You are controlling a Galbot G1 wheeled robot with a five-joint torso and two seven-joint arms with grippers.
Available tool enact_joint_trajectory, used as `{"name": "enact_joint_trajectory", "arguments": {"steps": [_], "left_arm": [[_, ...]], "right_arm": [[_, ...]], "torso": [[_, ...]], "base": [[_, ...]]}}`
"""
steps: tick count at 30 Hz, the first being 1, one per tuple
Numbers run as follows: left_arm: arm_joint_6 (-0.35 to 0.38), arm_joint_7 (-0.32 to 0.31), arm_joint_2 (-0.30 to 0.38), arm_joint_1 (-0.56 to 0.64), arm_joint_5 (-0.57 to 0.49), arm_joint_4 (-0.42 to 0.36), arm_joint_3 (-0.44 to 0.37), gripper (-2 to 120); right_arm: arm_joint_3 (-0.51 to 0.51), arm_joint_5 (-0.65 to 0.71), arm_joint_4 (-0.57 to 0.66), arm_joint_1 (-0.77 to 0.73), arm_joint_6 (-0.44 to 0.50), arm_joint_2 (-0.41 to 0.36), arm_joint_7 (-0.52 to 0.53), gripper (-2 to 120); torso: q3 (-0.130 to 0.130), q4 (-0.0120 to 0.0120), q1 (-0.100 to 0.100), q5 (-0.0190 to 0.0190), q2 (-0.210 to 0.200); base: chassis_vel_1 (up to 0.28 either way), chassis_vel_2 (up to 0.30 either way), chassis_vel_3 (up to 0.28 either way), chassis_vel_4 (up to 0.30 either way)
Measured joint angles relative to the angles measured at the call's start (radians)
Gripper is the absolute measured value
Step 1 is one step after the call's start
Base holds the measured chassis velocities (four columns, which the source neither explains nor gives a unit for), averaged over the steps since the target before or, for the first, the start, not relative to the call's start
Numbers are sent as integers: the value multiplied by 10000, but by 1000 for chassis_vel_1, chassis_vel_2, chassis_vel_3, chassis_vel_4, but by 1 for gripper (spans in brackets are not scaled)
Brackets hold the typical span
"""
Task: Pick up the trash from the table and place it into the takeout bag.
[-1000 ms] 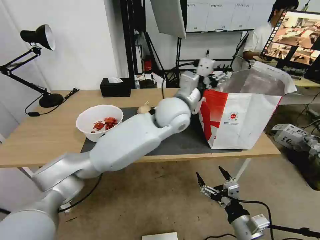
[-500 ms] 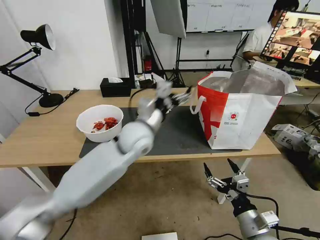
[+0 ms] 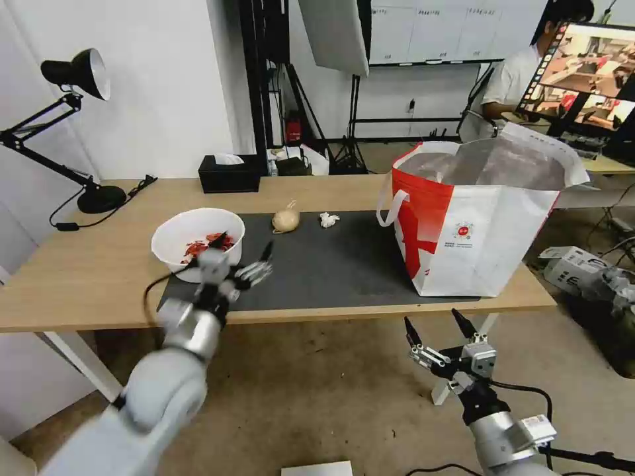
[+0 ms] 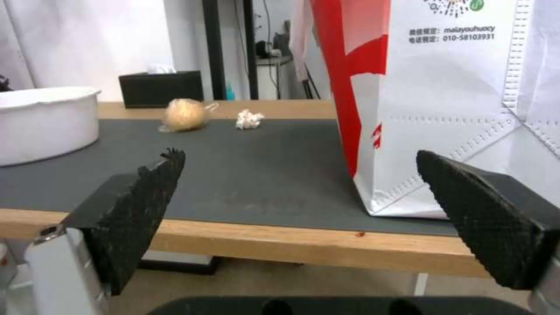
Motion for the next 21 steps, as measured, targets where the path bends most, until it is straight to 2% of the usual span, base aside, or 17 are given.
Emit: {"name": "enact_joint_trajectory", "arguments": {"steps": [3, 10, 21], "left_arm": [[-550, 533, -535, 1345, 598, -66, -887, 100], [-618, 501, -1049, 2413, 1419, -167, -1623, 100], [-274, 201, -1532, 3254, 1725, -323, -1824, 100]], "right_arm": [[5, -17, 83, -100, 29, 8, -7, 100], [-5, -367, 133, -201, 30, 95, 94, 100], [-29, -668, 104, -232, -34, 286, 193, 100]], "torso": [[0, 0, 0, 1, 0], [1, -3, 1, 0, -1], [1, -2, 2, 0, -2]], "base": [[0, 0, 0, 0], [0, 0, 0, 0], [0, 0, 0, 0]]}}
